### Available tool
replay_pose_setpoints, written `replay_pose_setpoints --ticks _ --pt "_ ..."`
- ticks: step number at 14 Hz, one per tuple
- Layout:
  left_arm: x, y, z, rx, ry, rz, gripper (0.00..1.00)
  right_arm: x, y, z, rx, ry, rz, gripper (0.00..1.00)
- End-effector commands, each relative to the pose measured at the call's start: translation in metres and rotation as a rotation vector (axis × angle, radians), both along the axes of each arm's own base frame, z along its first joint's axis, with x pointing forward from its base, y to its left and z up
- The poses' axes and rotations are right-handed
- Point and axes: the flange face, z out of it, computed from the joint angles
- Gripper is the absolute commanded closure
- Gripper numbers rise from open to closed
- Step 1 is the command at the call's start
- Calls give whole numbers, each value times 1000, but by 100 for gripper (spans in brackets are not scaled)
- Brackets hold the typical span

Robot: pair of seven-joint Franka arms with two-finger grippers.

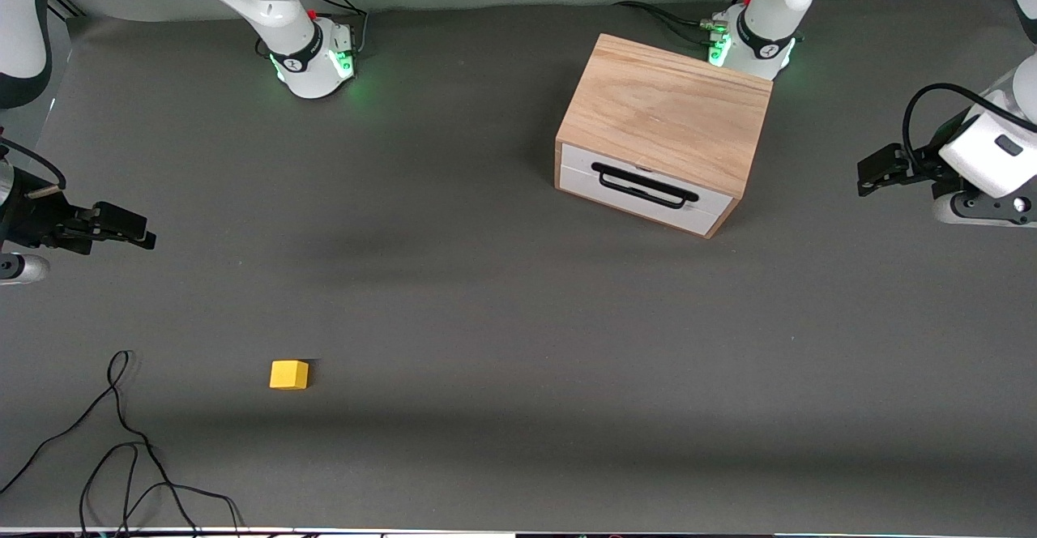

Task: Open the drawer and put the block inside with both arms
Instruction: 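Move the left gripper over the drawer handle of the wooden box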

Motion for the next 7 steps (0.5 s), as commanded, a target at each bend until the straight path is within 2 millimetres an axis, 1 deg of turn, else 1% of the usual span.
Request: replay_pose_setpoints --ticks 1,2,4,7 --pt "-3 1 1 -8 5 -18 0 -4 1 9 -20 -5 -8 0" --pt "-3 2 -1 -8 8 -17 0 -2 1 13 -25 -14 -3 0" --pt "-3 2 -3 -8 11 -17 0 1 -2 6 -23 -5 -9 0" --pt "-3 1 -4 -8 13 -18 0 0 0 4 -26 1 -4 0"
